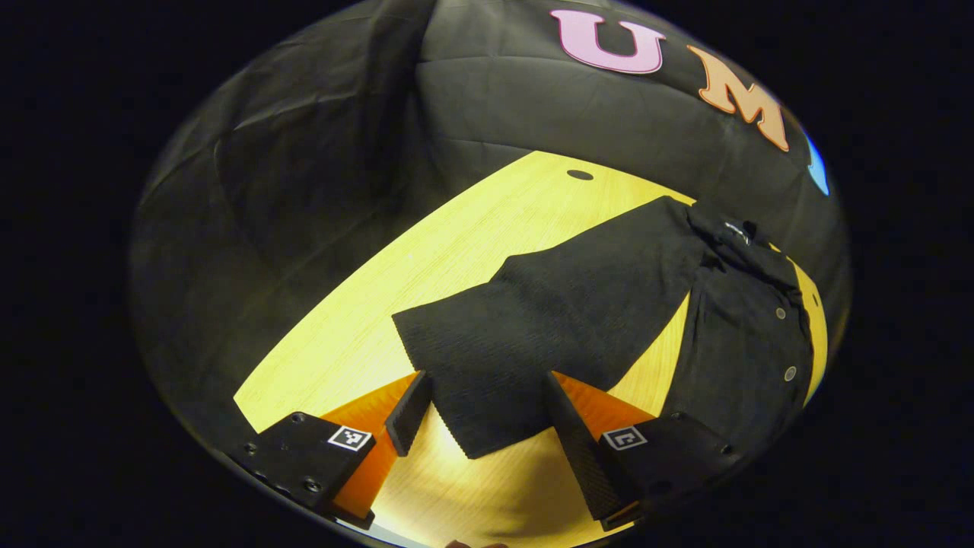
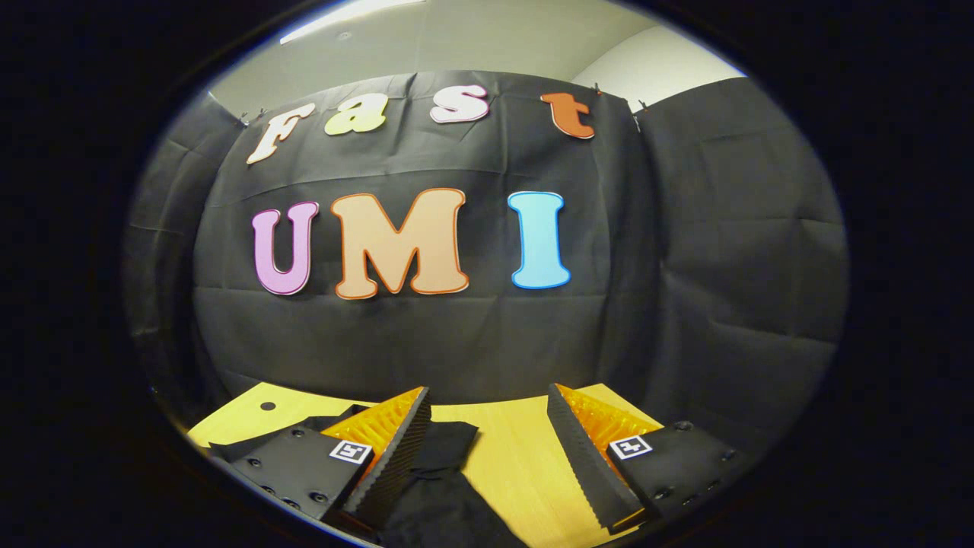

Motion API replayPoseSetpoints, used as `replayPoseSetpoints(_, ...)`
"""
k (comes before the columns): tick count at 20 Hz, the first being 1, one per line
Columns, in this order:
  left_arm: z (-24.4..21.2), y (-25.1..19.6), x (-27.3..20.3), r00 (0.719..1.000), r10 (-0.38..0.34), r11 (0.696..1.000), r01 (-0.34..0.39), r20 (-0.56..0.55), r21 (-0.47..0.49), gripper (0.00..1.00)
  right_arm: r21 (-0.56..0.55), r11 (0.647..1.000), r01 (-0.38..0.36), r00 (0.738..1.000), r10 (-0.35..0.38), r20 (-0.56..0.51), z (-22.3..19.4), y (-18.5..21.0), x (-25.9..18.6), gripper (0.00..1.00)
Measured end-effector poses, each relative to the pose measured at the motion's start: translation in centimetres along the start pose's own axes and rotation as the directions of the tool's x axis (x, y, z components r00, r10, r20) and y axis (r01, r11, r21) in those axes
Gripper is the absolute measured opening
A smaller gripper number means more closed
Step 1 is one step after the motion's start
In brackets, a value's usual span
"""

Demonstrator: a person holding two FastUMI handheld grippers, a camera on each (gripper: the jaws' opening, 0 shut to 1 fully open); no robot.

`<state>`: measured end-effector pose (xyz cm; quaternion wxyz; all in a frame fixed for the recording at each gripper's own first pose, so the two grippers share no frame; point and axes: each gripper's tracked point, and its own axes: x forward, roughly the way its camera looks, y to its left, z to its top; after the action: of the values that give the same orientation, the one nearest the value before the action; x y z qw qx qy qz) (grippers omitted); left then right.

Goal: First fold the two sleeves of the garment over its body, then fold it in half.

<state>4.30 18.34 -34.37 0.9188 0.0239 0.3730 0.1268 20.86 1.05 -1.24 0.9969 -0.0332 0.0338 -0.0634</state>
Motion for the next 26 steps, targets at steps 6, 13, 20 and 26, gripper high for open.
replayPoseSetpoints(6, 0.1, -0.5, 0.0, 1.0, 0.0, 1.0, 0.0, 0.017, -0.001, 0.92, 0.021, 0.999, 0.049, 0.999, -0.049, 0.01, -0.4, -2.0, -2.0, 0.97)
replayPoseSetpoints(13, 0.2, -1.9, -0.1, 0.997, -0.075, 0.996, 0.076, -0.011, 0.055, 0.59, 0.062, 0.995, 0.078, 0.997, -0.077, -0.03, -2.6, -3.4, -3.2, 0.94)
replayPoseSetpoints(20, 0.4, -2.6, 0.0, 0.996, -0.09, 0.996, 0.09, 0.0, 0.008, 0.0, 0.056, 0.993, 0.108, 0.993, -0.105, -0.046, -3.6, -4.9, -3.7, 0.97)
replayPoseSetpoints(26, 3.5, -3.1, -0.9, 0.99, -0.138, 0.977, 0.137, 0.002, -0.163, 0.0, 0.05, 0.989, 0.141, 0.989, -0.138, -0.053, -4.0, -6.5, -4.5, 0.97)
